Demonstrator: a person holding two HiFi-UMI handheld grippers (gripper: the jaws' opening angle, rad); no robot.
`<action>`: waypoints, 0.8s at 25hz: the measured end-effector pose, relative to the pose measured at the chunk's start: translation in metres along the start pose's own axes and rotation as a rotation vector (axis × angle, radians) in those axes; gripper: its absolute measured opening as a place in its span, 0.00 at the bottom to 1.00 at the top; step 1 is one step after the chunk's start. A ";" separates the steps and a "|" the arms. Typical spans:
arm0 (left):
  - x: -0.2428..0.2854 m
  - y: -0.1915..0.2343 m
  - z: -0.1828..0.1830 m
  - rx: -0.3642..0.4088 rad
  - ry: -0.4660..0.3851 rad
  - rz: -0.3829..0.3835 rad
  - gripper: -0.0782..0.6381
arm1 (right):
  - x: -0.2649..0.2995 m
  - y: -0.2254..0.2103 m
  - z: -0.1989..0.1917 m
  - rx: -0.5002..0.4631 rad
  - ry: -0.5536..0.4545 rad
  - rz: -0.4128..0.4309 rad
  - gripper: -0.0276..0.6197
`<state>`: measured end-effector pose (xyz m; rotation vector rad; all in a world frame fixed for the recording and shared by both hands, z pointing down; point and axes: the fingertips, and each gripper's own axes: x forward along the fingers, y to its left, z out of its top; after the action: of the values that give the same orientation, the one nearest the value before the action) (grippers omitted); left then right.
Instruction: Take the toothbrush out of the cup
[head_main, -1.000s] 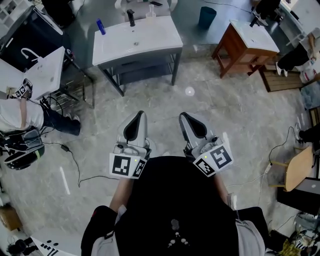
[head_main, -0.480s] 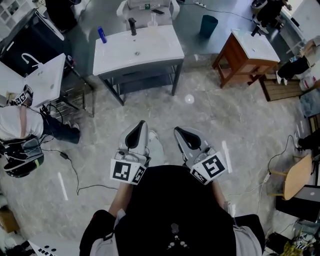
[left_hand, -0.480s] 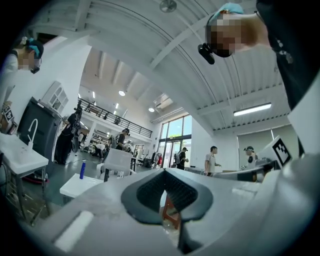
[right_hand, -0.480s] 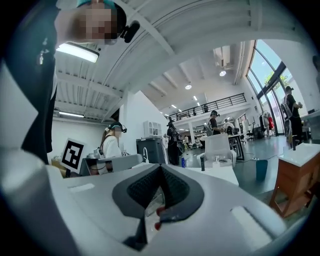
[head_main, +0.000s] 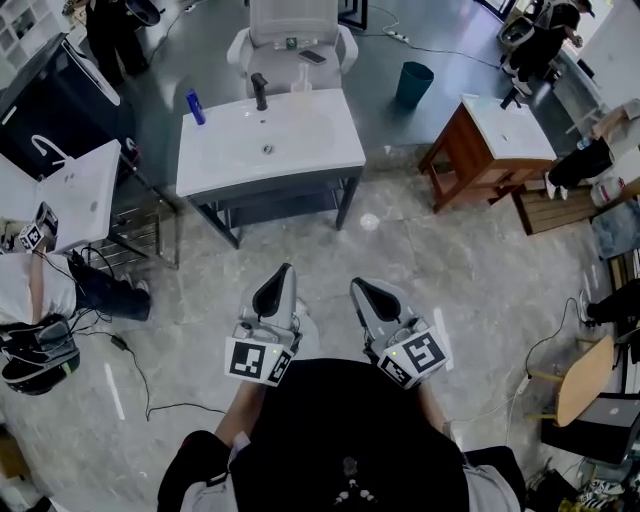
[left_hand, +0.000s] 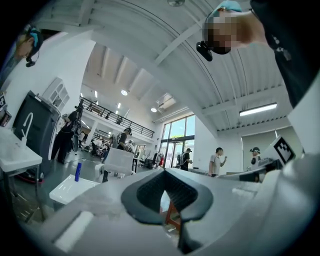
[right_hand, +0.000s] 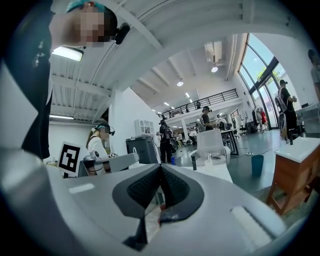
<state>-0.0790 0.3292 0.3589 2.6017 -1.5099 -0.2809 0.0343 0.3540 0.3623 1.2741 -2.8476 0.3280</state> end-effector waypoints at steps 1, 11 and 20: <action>0.010 0.006 0.000 0.000 0.006 -0.002 0.11 | 0.008 -0.008 0.003 0.006 0.001 -0.006 0.05; 0.098 0.046 -0.005 -0.017 0.037 -0.090 0.11 | 0.076 -0.070 0.022 0.070 -0.033 -0.076 0.05; 0.148 0.091 -0.002 -0.023 0.037 -0.118 0.11 | 0.132 -0.096 0.030 0.091 -0.052 -0.087 0.05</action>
<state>-0.0834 0.1554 0.3643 2.6672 -1.3369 -0.2585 0.0191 0.1882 0.3633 1.4382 -2.8390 0.4337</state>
